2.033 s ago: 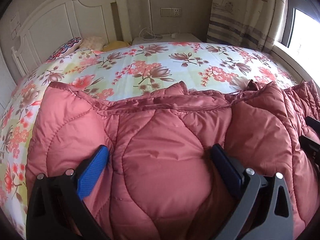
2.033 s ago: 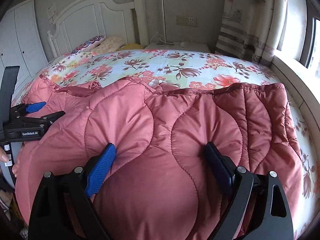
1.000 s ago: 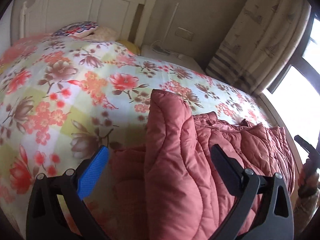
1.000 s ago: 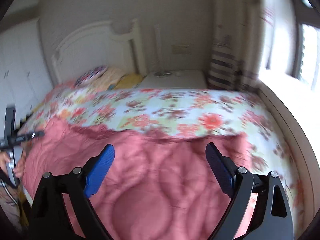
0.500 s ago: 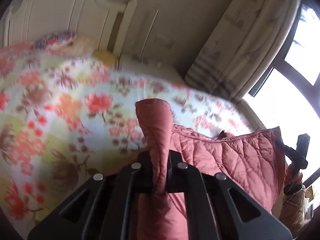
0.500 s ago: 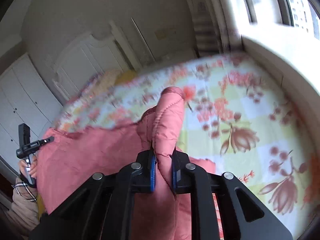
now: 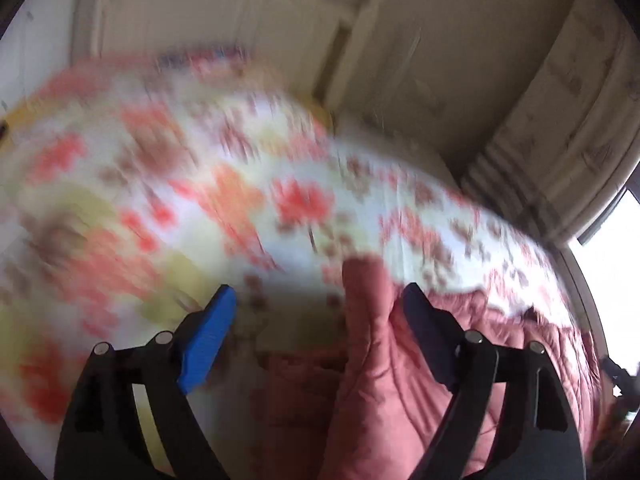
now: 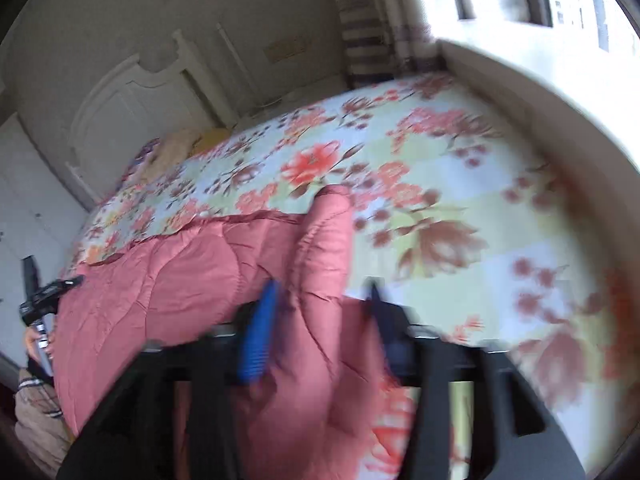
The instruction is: Fold large clothes
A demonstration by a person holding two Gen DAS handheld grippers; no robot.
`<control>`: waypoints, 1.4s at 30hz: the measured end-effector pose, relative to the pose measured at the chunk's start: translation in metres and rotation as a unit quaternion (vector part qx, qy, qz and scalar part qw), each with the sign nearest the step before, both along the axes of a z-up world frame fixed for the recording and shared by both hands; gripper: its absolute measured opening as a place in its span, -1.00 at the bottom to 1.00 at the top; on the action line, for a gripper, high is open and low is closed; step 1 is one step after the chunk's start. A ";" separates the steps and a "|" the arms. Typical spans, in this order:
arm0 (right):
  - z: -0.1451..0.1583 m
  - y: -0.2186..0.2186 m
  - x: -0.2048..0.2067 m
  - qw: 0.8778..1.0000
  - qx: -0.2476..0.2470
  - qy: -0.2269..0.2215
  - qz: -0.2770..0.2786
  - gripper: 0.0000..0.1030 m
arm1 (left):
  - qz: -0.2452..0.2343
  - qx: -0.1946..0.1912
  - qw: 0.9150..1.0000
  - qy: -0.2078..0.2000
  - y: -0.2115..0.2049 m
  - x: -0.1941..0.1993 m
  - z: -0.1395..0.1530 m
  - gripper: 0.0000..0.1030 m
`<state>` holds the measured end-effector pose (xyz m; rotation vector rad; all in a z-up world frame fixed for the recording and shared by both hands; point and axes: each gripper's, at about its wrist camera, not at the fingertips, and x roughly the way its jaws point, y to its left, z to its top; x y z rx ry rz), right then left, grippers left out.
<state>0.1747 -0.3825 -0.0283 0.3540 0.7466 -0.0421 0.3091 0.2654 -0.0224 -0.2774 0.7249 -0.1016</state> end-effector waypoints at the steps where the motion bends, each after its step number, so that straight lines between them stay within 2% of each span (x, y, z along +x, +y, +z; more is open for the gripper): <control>1: 0.014 0.002 -0.008 1.000 -0.008 -0.025 0.003 0.62 | -0.001 0.017 0.999 -0.028 -0.005 -0.012 0.016 0.78; 3: 0.053 0.021 -0.024 0.996 -0.035 -0.078 0.028 0.62 | -0.018 0.063 0.995 -0.077 -0.034 -0.032 0.047 0.90; 4: 0.066 0.034 -0.027 0.994 -0.046 -0.091 0.040 0.62 | -0.029 0.080 0.992 -0.088 -0.048 -0.037 0.054 0.96; 5: 0.076 0.050 -0.025 0.992 -0.053 -0.101 0.054 0.62 | -0.047 0.118 0.987 -0.096 -0.077 -0.042 0.057 0.95; 7: 0.084 0.088 -0.012 0.989 -0.052 -0.102 0.093 0.62 | -0.069 0.198 0.974 -0.090 -0.126 -0.041 0.052 0.96; 8: 0.081 0.107 -0.001 0.988 -0.056 -0.091 0.109 0.62 | -0.089 0.244 0.962 -0.081 -0.154 -0.037 0.042 0.96; 9: 0.074 0.132 0.013 0.987 -0.073 -0.074 0.123 0.62 | -0.110 0.267 0.955 -0.066 -0.173 -0.031 0.029 0.96; 11: 0.056 0.168 0.035 0.983 -0.102 -0.045 0.143 0.52 | -0.123 0.282 0.951 -0.029 -0.193 -0.013 0.005 0.96; 13: 0.029 0.200 0.058 0.975 -0.144 -0.011 0.167 0.28 | -0.125 0.292 0.948 0.008 -0.199 0.002 -0.020 0.95; 14: 0.016 0.210 0.063 0.971 -0.172 -0.001 0.169 0.13 | -0.128 0.286 0.949 0.029 -0.197 0.010 -0.033 0.95; 15: -0.005 0.219 0.074 0.964 -0.204 0.026 0.170 0.07 | -0.130 0.270 0.953 0.044 -0.190 0.014 -0.043 0.96; 17: -0.031 0.213 0.080 0.967 -0.181 0.044 0.176 0.05 | -0.125 0.226 0.964 0.059 -0.173 0.021 -0.053 0.96; 22: -0.042 0.204 0.087 0.971 -0.152 0.053 0.174 0.02 | -0.124 0.228 0.964 0.064 -0.174 0.022 -0.061 0.96; 28: -0.033 0.202 0.085 0.972 -0.147 0.067 0.171 0.04 | -0.120 0.242 0.961 0.061 -0.177 0.024 -0.063 0.96; 31: -0.007 0.190 0.070 0.973 -0.172 0.038 0.146 0.05 | -0.120 0.242 0.961 0.061 -0.177 0.024 -0.063 0.96; 33: 0.008 0.170 0.062 0.975 -0.194 0.018 0.109 0.28 | -0.120 0.242 0.961 0.061 -0.177 0.023 -0.063 0.96; 34: 0.010 0.159 0.062 0.976 -0.199 0.018 0.090 0.33 | -0.120 0.242 0.961 0.061 -0.177 0.023 -0.063 0.96; 36: -0.002 0.130 0.070 0.976 -0.204 0.048 0.054 0.38 | -0.120 0.240 0.961 0.061 -0.177 0.023 -0.063 0.96; 37: -0.015 0.116 0.075 0.978 -0.194 0.071 0.040 0.38 | -0.121 0.239 0.962 0.061 -0.177 0.023 -0.063 0.96; 38: -0.033 0.100 0.080 0.983 -0.156 0.092 0.040 0.40 | -0.121 0.237 0.962 0.062 -0.176 0.023 -0.063 0.96; 40: -0.048 0.084 0.084 0.991 -0.094 0.089 0.046 0.48 | -0.121 0.238 0.962 0.062 -0.176 0.023 -0.063 0.96; 42: -0.048 0.081 0.086 0.991 -0.085 0.087 0.046 0.52 | -0.122 0.238 0.961 0.064 -0.177 0.024 -0.063 0.96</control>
